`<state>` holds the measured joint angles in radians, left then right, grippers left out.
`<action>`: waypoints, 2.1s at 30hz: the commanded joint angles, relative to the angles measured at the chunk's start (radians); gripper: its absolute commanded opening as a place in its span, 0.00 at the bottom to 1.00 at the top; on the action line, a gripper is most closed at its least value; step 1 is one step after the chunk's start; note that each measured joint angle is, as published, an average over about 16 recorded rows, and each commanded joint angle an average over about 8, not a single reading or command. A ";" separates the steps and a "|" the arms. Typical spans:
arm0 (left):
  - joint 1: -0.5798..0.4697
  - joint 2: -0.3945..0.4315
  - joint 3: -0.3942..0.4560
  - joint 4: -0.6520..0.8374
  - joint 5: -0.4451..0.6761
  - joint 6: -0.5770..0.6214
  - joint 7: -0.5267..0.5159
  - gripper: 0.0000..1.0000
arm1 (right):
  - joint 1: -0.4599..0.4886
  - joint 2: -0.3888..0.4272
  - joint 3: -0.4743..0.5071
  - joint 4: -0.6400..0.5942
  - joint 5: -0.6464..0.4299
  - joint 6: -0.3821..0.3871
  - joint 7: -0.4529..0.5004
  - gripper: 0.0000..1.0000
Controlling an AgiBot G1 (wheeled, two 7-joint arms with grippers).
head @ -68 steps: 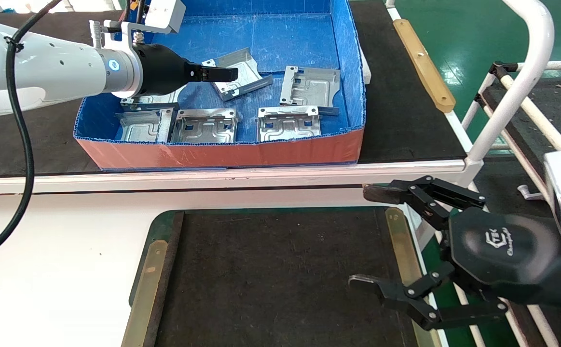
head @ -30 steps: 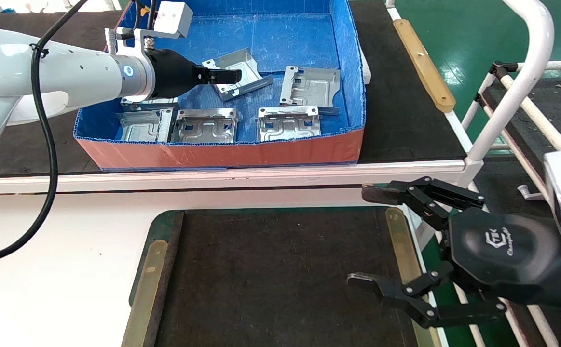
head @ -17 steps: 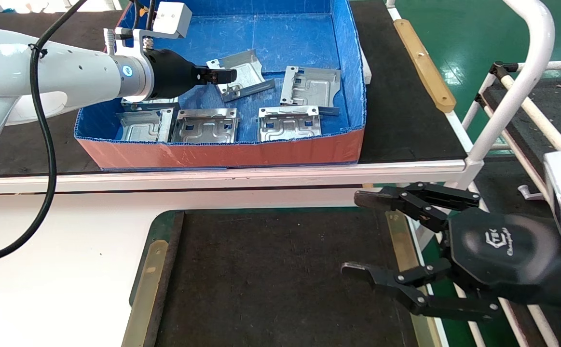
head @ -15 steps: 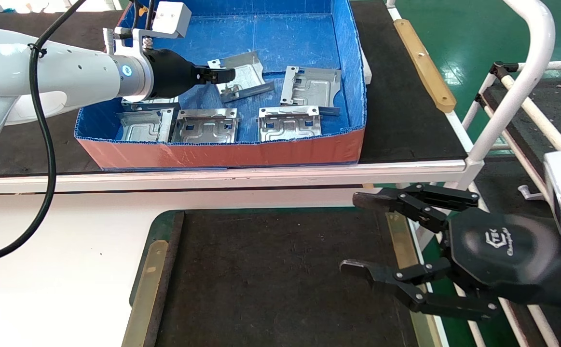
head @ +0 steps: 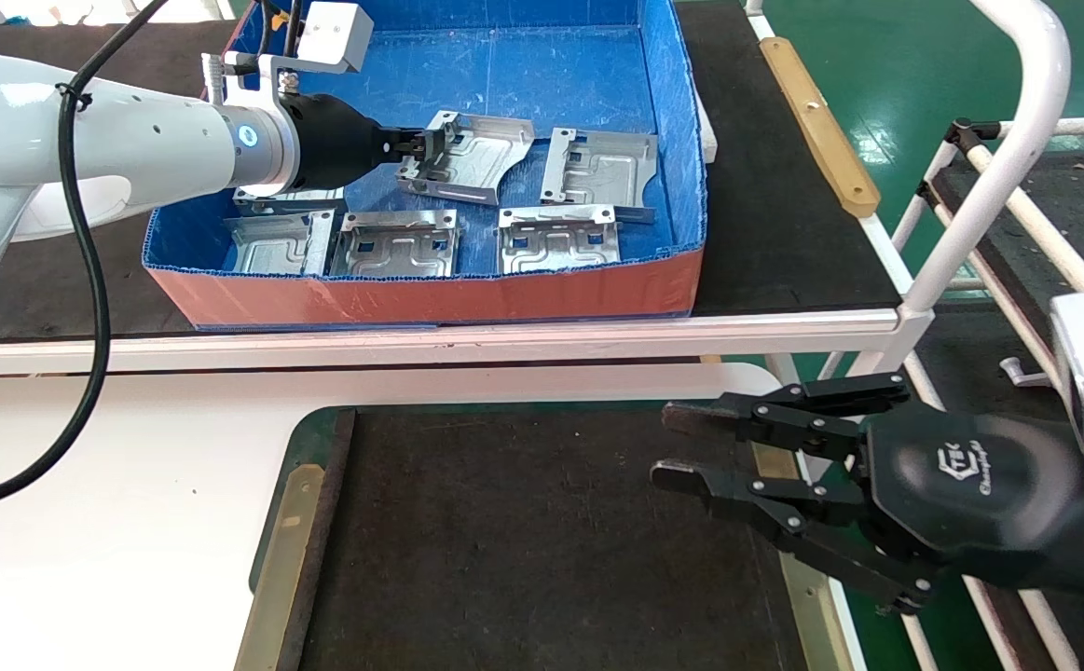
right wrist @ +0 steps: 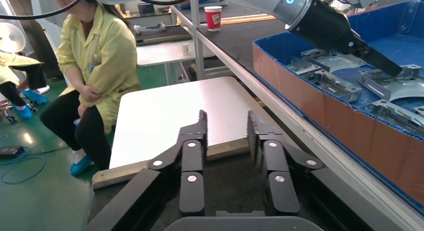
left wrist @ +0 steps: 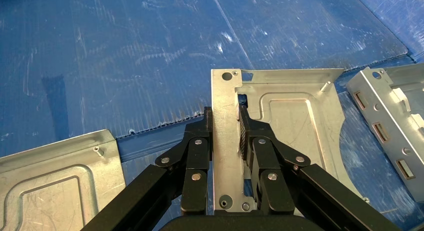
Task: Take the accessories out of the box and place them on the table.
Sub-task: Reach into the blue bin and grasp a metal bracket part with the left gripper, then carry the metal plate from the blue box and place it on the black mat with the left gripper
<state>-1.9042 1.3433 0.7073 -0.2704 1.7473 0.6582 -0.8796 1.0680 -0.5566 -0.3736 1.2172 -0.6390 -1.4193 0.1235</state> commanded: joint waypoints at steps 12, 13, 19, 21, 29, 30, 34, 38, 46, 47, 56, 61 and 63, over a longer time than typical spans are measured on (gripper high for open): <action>0.035 -0.069 -0.007 -0.124 -0.014 0.001 0.018 0.00 | 0.000 0.000 0.000 0.000 0.000 0.000 0.000 0.00; 0.036 -0.072 -0.007 -0.140 -0.012 -0.006 0.018 0.00 | 0.000 0.000 0.000 0.000 0.000 0.000 0.000 0.00; 0.036 -0.089 -0.009 -0.232 -0.006 -0.030 0.022 0.00 | 0.000 0.000 0.000 0.000 0.000 0.000 0.000 0.00; 0.039 -0.101 -0.014 -0.276 -0.015 -0.026 0.032 0.00 | 0.000 0.000 0.000 0.000 0.000 0.000 0.000 0.00; 0.095 -0.196 -0.051 -0.539 -0.108 0.050 0.115 0.00 | 0.000 0.000 0.000 0.000 0.000 0.000 0.000 0.00; 0.105 -0.211 -0.058 -0.576 -0.126 0.065 0.128 0.00 | 0.000 0.000 0.000 0.000 0.000 0.000 0.000 0.00; 0.153 -0.272 -0.089 -0.718 -0.212 0.130 0.187 0.00 | 0.000 0.000 0.000 0.000 0.000 0.000 0.000 0.00; 0.195 -0.359 -0.124 -0.854 -0.309 0.219 0.229 0.00 | 0.000 0.000 0.000 0.000 0.000 0.000 0.000 0.00; 0.263 -0.468 -0.160 -0.993 -0.420 0.328 0.268 0.00 | 0.000 0.000 0.000 0.000 0.000 0.000 0.000 0.00; 0.268 -0.468 -0.162 -0.985 -0.428 0.335 0.286 0.00 | 0.000 0.000 0.000 0.000 0.000 0.000 0.000 0.00; 0.232 -0.434 -0.189 -0.749 -0.536 0.499 0.524 0.00 | 0.000 0.000 0.000 0.000 0.000 0.000 0.000 0.16; 0.202 -0.451 -0.205 -0.659 -0.603 0.642 0.616 0.00 | 0.000 0.000 0.000 0.000 0.000 0.000 0.000 0.79; 0.191 -0.459 -0.208 -0.632 -0.621 0.690 0.638 0.00 | 0.000 0.000 0.000 0.000 0.000 0.000 0.000 1.00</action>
<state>-1.7122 0.8846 0.5035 -0.9066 1.1383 1.3376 -0.2510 1.0680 -0.5565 -0.3736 1.2172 -0.6390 -1.4193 0.1234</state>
